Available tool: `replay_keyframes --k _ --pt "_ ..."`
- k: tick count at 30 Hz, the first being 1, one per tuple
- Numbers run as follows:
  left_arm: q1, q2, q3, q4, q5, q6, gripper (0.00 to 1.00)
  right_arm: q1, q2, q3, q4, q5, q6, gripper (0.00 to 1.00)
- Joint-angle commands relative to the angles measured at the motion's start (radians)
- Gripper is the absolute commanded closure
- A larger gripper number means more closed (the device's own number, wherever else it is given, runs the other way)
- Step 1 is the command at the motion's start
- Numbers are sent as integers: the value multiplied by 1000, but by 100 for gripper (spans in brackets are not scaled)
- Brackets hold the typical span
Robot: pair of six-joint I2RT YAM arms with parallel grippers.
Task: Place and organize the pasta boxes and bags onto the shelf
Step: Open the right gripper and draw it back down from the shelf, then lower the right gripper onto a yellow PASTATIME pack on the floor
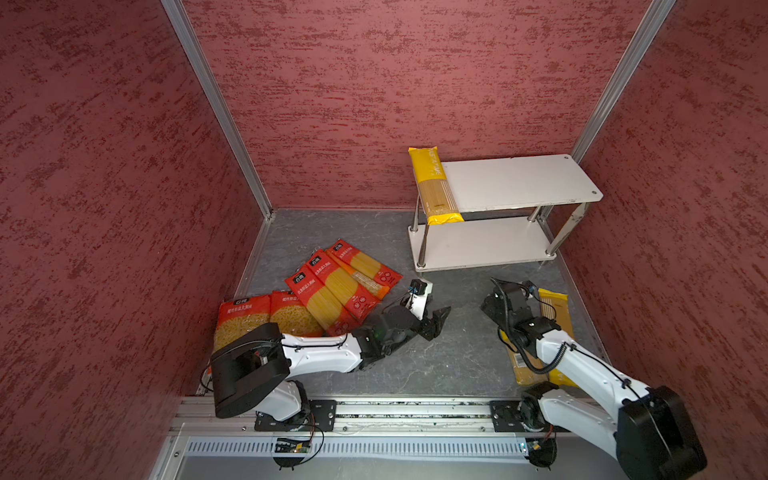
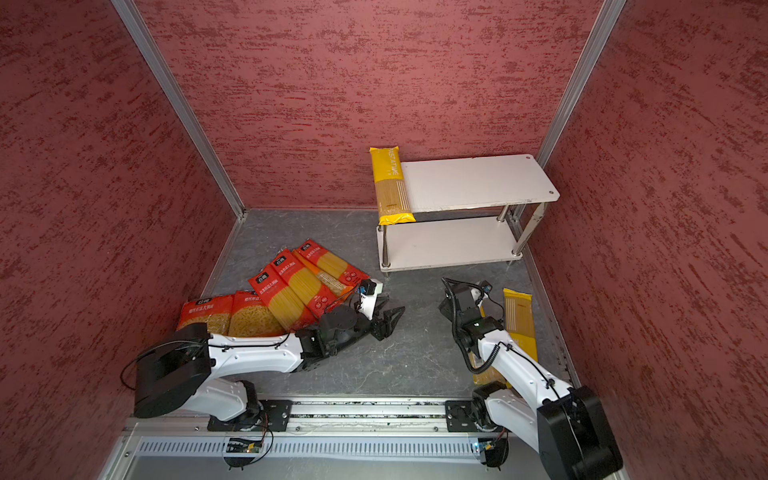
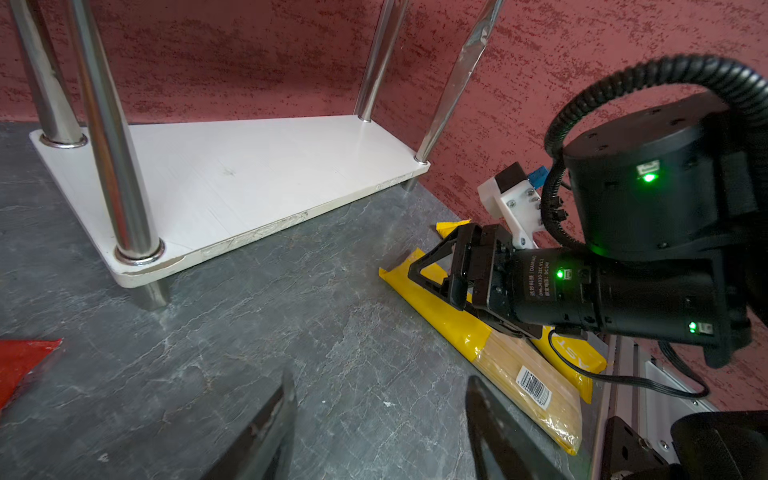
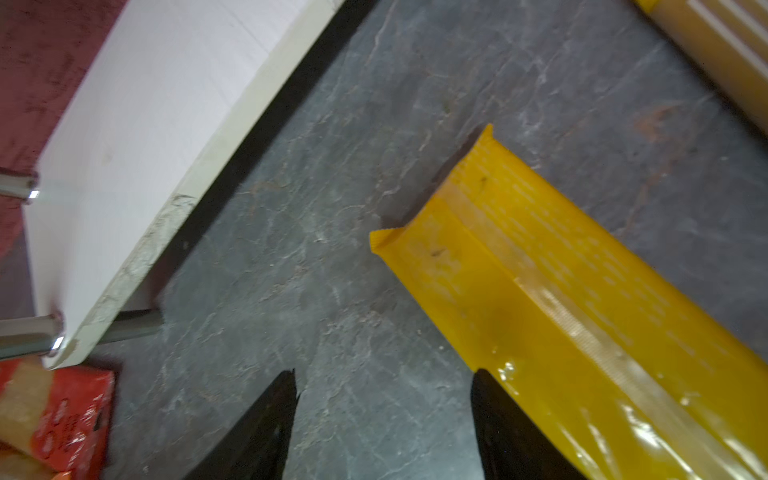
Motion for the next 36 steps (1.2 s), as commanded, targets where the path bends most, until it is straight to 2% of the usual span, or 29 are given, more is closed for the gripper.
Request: replay_keyframes --k 1,5,12,21,25,30,34,36 --pt "-2 20 29 52 -5 0 36 -51 26 22 -84 0 4 30" --pt "0 24 27 39 -5 -11 36 -78 21 -16 -67 -7 13 29" --pt "12 25 5 42 -15 -51 36 -61 66 -72 45 -160 43 34" --pt "44 8 -27 6 -36 -111 36 209 203 -3 211 -172 212 35" --pt "43 -5 -33 -16 -39 -128 36 263 296 83 281 -214 219 35" --pt "32 -11 -39 -26 -29 -139 36 233 229 128 156 -177 121 34" --pt "23 17 -48 24 -23 -141 36 97 149 92 16 -187 37 31" --pt "21 37 -43 43 -10 -147 36 24 125 96 -87 -153 -9 26"
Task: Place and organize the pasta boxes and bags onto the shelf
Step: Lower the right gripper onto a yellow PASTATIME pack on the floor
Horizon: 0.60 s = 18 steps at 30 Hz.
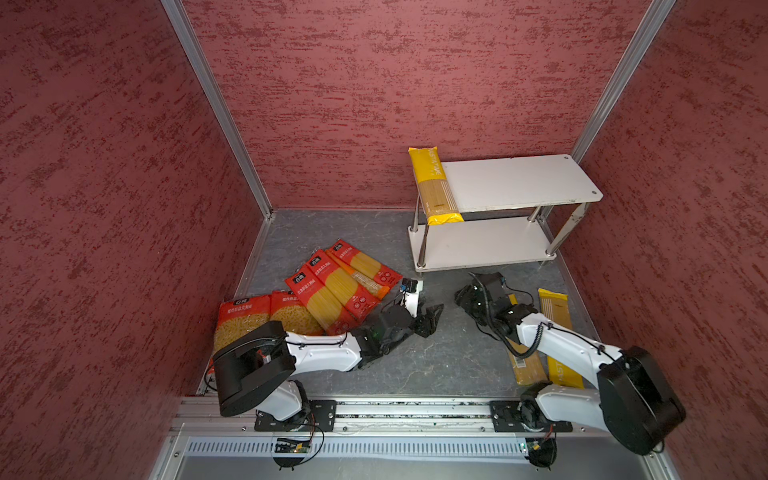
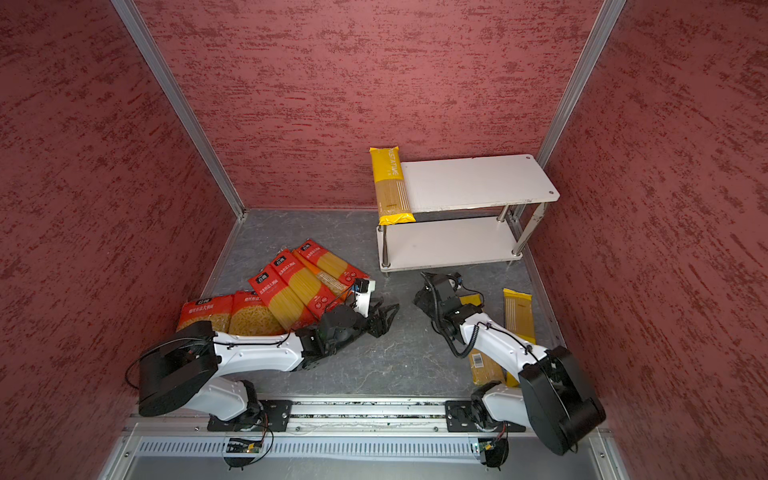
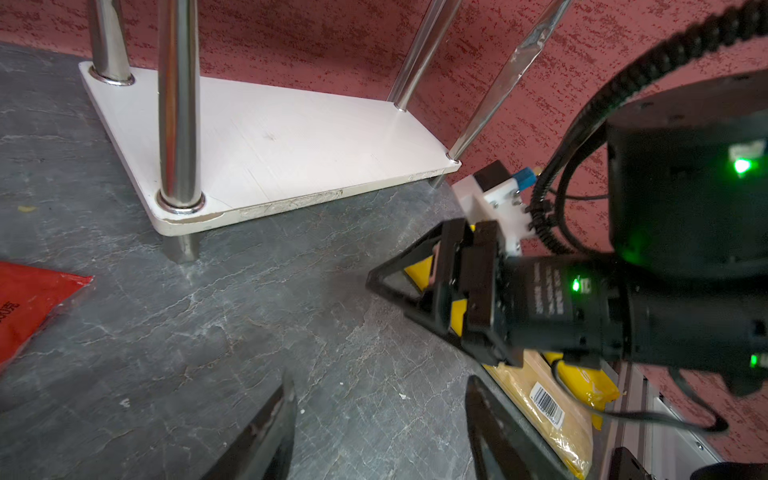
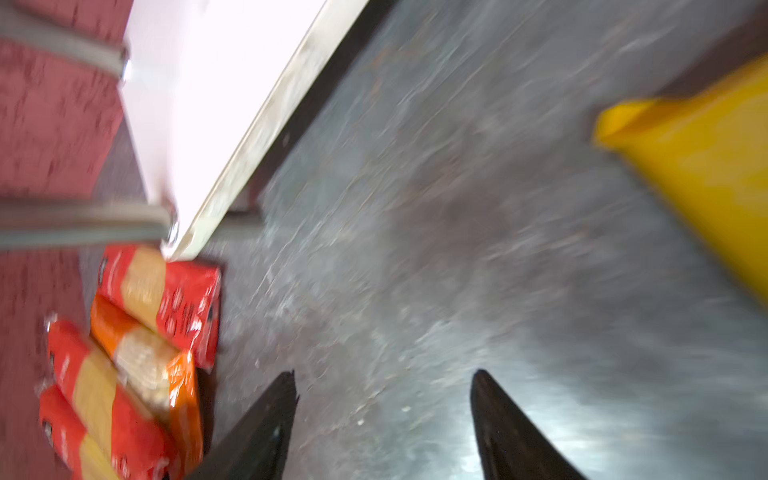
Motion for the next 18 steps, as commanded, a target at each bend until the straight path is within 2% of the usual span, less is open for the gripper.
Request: replay_keyframes --k 1,4,9,11,14,18 --pt "-7 34 2 49 22 -10 36 -96 -43 -9 -220 79 -87 23" --pt "-14 55 19 52 40 -11 36 -193 -106 -35 -271 168 -103 17" --pt "-25 62 24 43 44 -15 36 -381 -160 -93 -250 163 -144 16" --pt "-30 59 22 29 39 -19 36 -412 -160 -100 -235 155 -164 16" --pt "-31 53 15 19 30 -26 36 -429 -137 -127 -190 81 -175 17" --pt "-31 54 1 37 25 -40 36 -414 -112 -182 -138 -45 -165 26"
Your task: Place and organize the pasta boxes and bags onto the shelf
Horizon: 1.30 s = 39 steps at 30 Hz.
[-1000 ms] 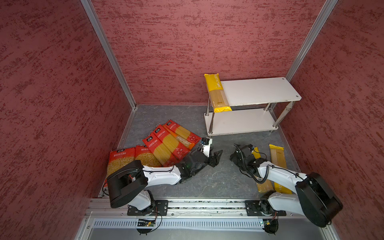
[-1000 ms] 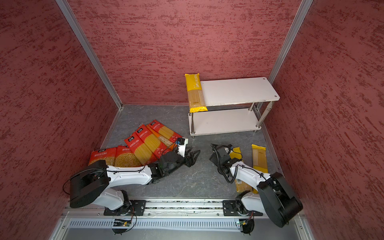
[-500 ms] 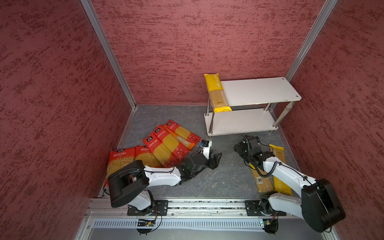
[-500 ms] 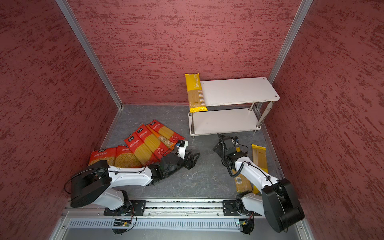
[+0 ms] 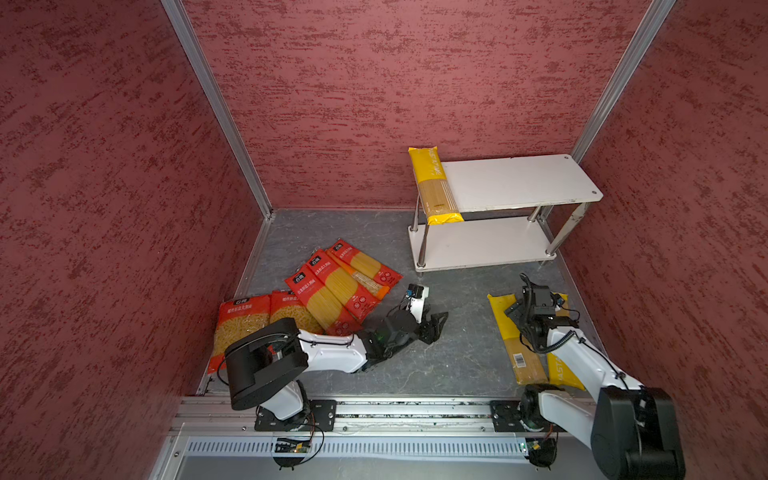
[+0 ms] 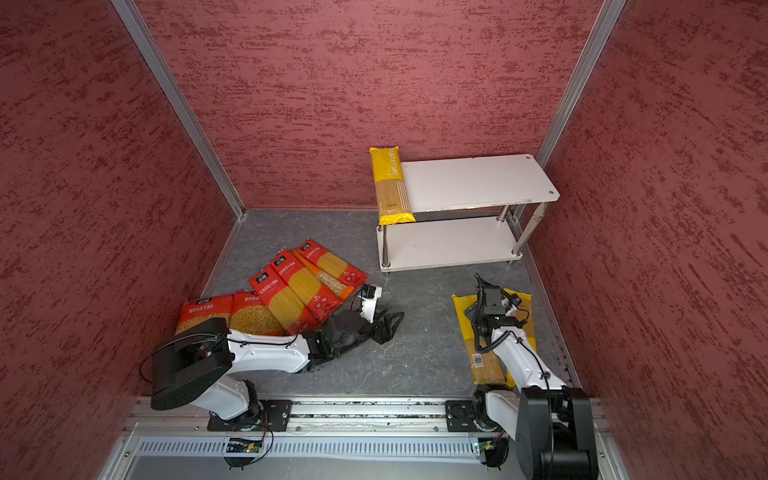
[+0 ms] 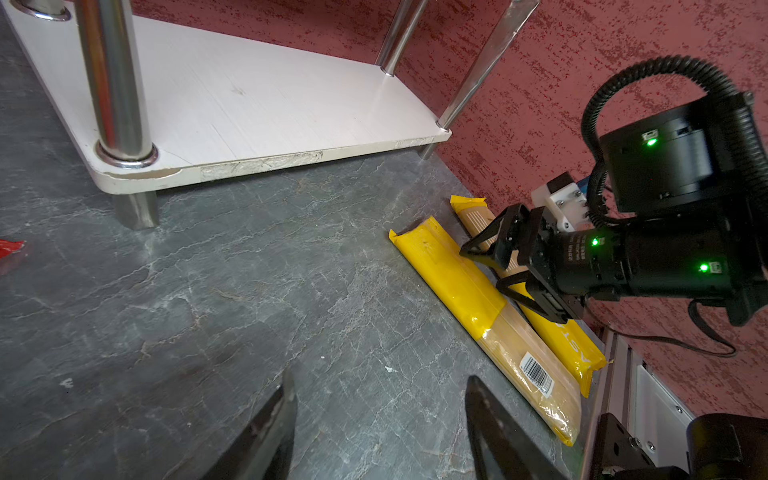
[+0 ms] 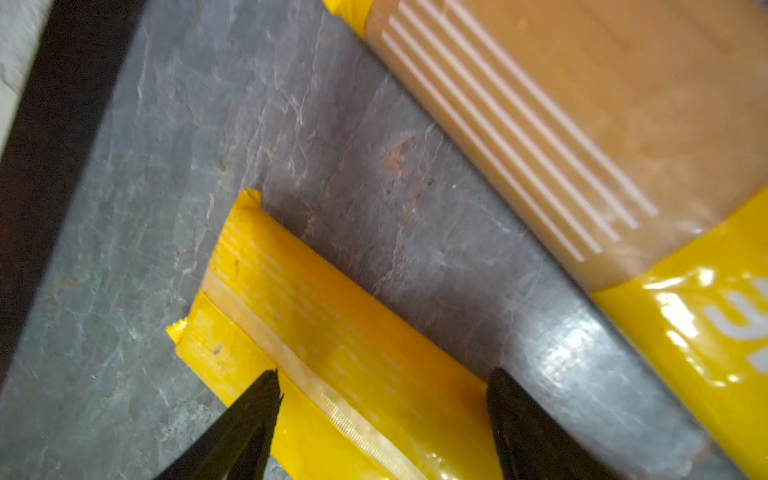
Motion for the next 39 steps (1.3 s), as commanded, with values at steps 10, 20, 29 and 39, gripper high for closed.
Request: replay_keyframes --k 10,20,29,39 --pt "8 -12 -24 22 -12 -17 36 370 119 -49 162 -95 277 31" --pt "82 -110 -70 -128 3 -124 36 604 504 200 409 -166 440 31" --pt "109 -104 -25 -410 106 -294 38 463 251 110 322 -291 99 24" --pt "119 65 -2 -270 239 -426 40 331 277 141 159 -493 -262 25"
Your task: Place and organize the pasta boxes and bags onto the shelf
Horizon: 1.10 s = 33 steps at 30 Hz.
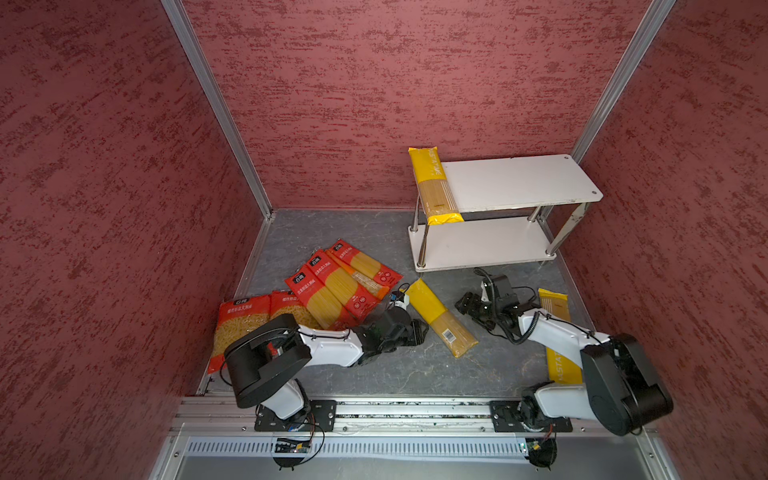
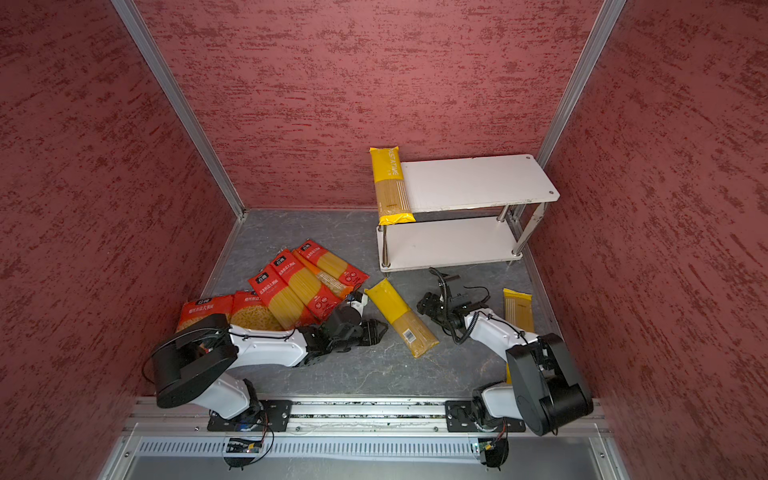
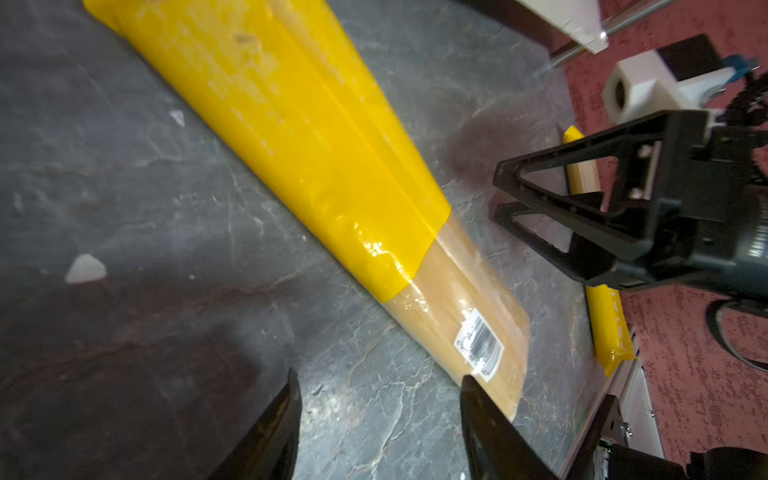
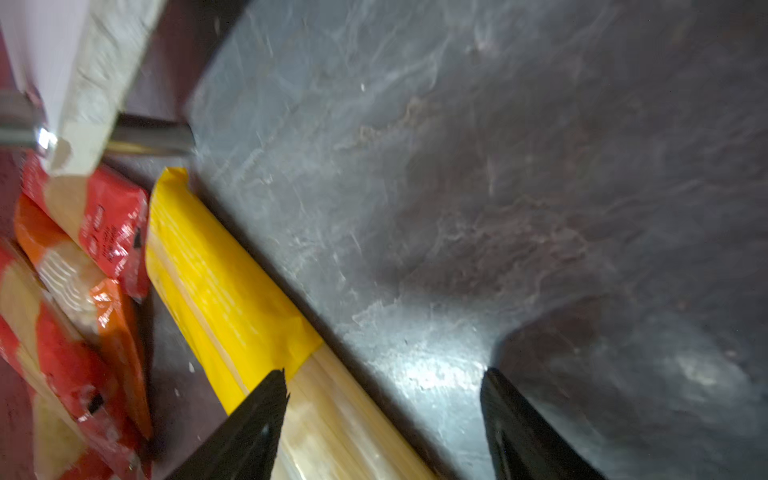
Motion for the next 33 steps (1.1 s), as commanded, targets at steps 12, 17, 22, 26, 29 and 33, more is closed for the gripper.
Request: replay_keyframes --k 12,17,22,26,29,33 --pt "100 109 46 103 96 -97 43 91 35 -155 343 -349 165 36" --pt "106 128 43 113 113 -98 46 106 -37 -230 538 -422 275 38" --pt "106 148 44 128 134 -98 54 109 29 -248 624 -406 299 41" --pt "105 146 17 165 140 -115 67 112 81 -270 720 -385 325 46" --pt "113 134 -9 176 137 -110 73 128 145 -263 751 -363 323 51" --pt "123 137 -16 172 158 -98 76 172 196 -248 814 -352 341 64"
